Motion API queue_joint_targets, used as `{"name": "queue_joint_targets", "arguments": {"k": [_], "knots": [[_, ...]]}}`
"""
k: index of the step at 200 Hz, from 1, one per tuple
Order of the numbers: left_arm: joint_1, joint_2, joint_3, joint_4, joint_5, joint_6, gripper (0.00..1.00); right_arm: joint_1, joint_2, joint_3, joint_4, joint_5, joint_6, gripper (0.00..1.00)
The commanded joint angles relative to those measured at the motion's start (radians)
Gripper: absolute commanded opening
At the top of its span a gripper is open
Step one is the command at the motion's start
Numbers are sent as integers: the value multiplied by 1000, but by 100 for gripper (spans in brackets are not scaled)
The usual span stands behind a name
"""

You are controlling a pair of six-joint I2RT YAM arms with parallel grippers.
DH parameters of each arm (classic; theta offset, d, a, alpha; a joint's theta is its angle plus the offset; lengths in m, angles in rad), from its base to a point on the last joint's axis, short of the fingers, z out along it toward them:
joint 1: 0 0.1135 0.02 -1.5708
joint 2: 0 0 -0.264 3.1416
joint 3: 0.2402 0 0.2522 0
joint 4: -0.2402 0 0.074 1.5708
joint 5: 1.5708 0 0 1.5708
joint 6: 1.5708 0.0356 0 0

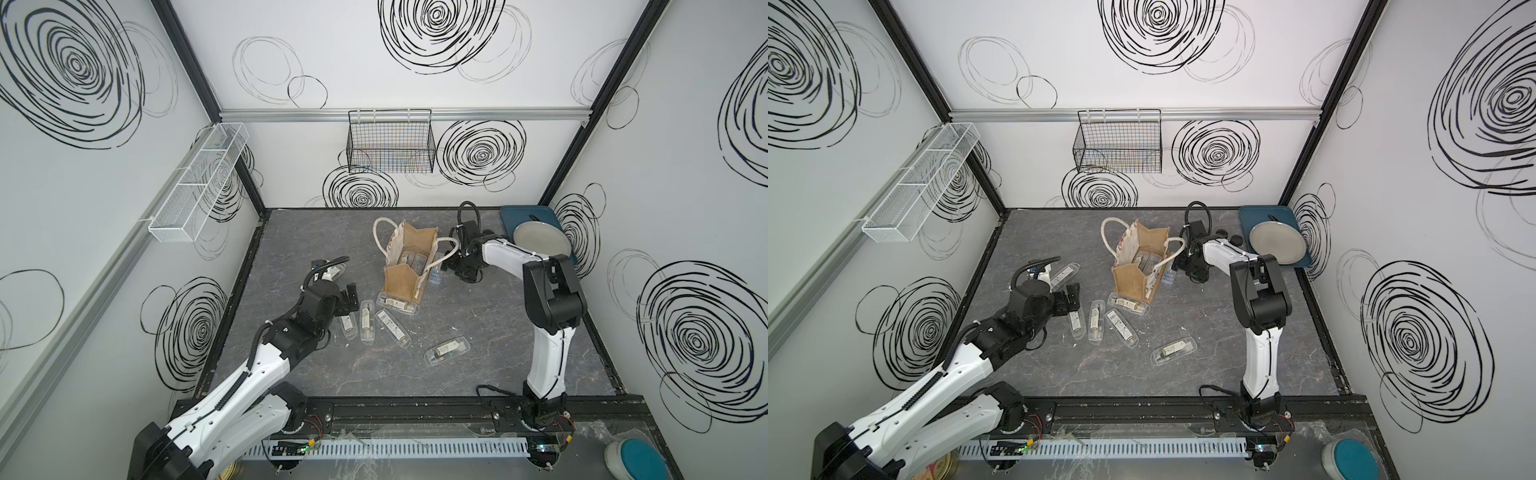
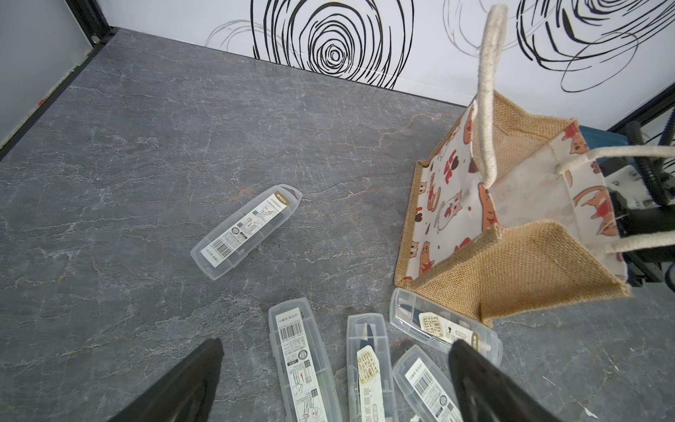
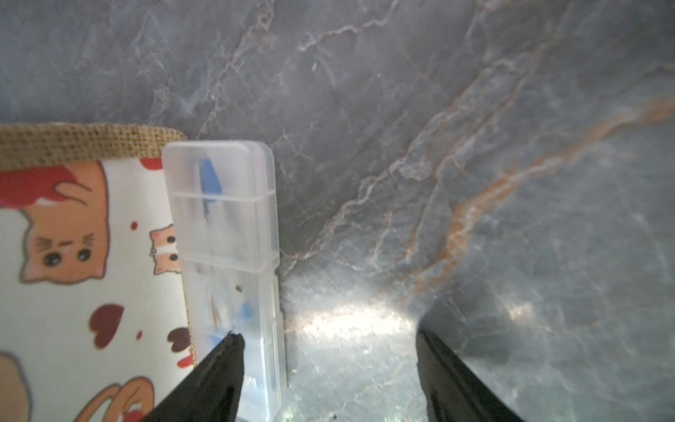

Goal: Put the compass set into the canvas bag
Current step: Move the compass set to the center of the board.

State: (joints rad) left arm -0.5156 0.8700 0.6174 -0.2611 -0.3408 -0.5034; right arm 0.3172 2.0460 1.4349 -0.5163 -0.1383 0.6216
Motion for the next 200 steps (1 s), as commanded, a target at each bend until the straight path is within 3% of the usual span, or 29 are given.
{"name": "queue_joint_targets", "arguments": {"k": [1,152,200], "knots": [[8,-1,25,15,-11,15,99,9,60,41,-38,5,15,79],[25,-18,15,10,-16,21,99,53,241,270,-165,55,6,82],[24,-31,9,3,-20,19,99,83,292,329,-263,133,-16,80]]}}
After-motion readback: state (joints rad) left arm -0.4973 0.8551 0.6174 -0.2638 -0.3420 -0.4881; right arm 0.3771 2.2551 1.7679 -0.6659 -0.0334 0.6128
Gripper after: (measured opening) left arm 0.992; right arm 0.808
